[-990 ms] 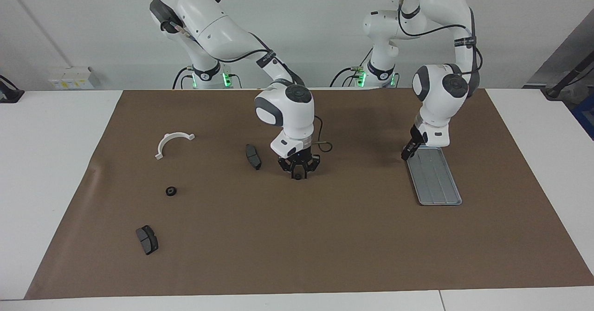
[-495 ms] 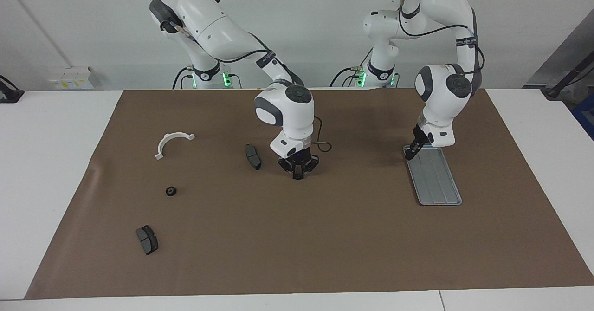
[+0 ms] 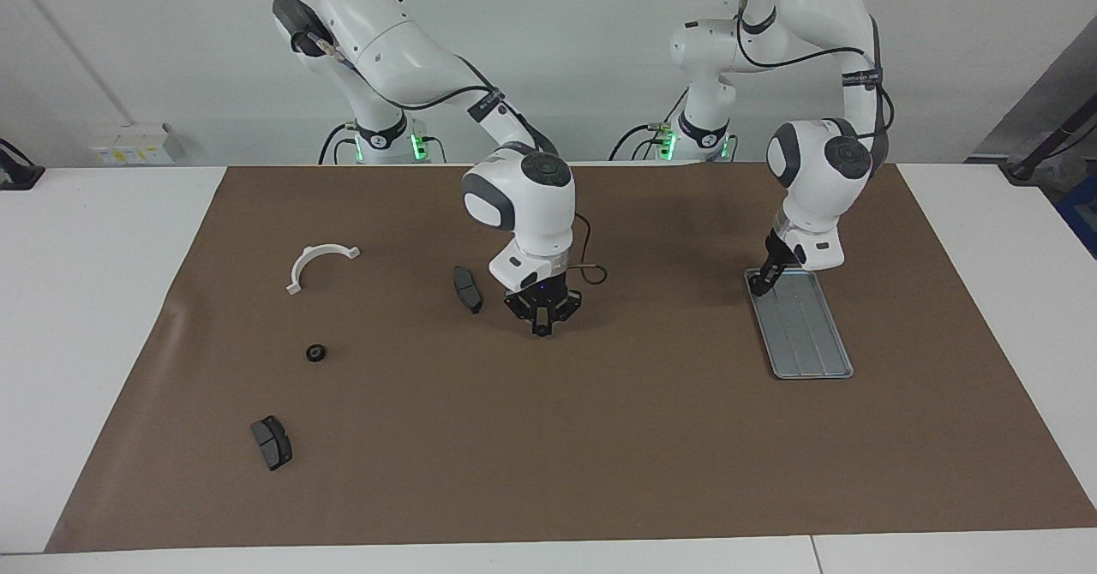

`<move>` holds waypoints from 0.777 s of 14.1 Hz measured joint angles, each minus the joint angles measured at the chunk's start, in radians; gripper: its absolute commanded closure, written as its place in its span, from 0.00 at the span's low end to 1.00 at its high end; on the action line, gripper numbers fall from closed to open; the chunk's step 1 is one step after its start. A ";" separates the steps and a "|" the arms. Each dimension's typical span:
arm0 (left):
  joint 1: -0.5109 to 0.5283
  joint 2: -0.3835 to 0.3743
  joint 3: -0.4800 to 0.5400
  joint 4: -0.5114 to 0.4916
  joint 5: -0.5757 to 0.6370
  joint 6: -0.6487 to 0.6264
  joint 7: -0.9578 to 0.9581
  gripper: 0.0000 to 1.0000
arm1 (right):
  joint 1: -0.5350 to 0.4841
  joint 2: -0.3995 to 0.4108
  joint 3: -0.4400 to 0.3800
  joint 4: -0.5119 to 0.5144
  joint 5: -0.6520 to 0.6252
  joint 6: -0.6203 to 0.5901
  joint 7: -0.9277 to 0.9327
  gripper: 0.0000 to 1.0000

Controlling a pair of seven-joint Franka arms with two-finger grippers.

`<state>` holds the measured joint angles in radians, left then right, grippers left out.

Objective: Place bearing gear from tray to pile

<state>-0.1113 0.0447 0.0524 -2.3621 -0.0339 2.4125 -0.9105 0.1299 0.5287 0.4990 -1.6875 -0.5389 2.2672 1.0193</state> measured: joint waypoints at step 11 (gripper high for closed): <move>-0.001 -0.006 0.000 -0.010 0.000 0.017 -0.031 0.89 | -0.033 -0.128 -0.436 -0.098 0.371 0.080 -0.729 1.00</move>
<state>-0.1122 0.0388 0.0527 -2.3717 -0.0339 2.4297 -0.9410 0.0969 0.4009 0.0629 -1.7853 -0.1677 2.3475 0.2908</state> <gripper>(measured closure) 0.661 0.762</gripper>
